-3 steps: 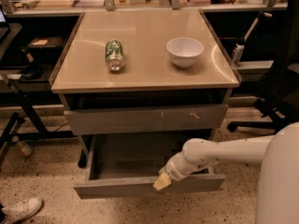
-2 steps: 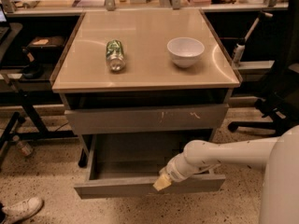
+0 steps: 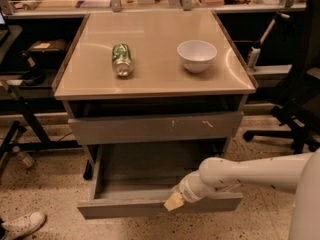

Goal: Open middle drawer

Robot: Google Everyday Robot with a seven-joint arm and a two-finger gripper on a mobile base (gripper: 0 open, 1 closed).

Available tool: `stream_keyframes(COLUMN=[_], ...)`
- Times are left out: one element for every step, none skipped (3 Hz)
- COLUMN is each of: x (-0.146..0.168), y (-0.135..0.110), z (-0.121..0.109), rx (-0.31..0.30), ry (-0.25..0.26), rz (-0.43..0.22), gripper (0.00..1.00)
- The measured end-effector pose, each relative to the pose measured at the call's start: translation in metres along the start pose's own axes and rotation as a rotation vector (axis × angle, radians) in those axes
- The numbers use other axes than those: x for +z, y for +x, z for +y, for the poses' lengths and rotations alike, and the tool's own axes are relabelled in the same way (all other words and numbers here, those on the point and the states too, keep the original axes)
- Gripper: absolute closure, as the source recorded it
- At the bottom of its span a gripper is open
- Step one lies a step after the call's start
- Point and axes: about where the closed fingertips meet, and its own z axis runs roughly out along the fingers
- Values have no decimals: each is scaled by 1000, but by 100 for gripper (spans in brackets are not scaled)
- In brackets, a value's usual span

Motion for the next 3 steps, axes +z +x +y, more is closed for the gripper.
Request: stream_keyframes(x=[-6, -6, -7], y=[13, 13, 13], z=[12, 12, 13], rx=[45, 45, 45], ry=[-6, -6, -6], rz=[-16, -16, -16], gripper=[100, 100, 100])
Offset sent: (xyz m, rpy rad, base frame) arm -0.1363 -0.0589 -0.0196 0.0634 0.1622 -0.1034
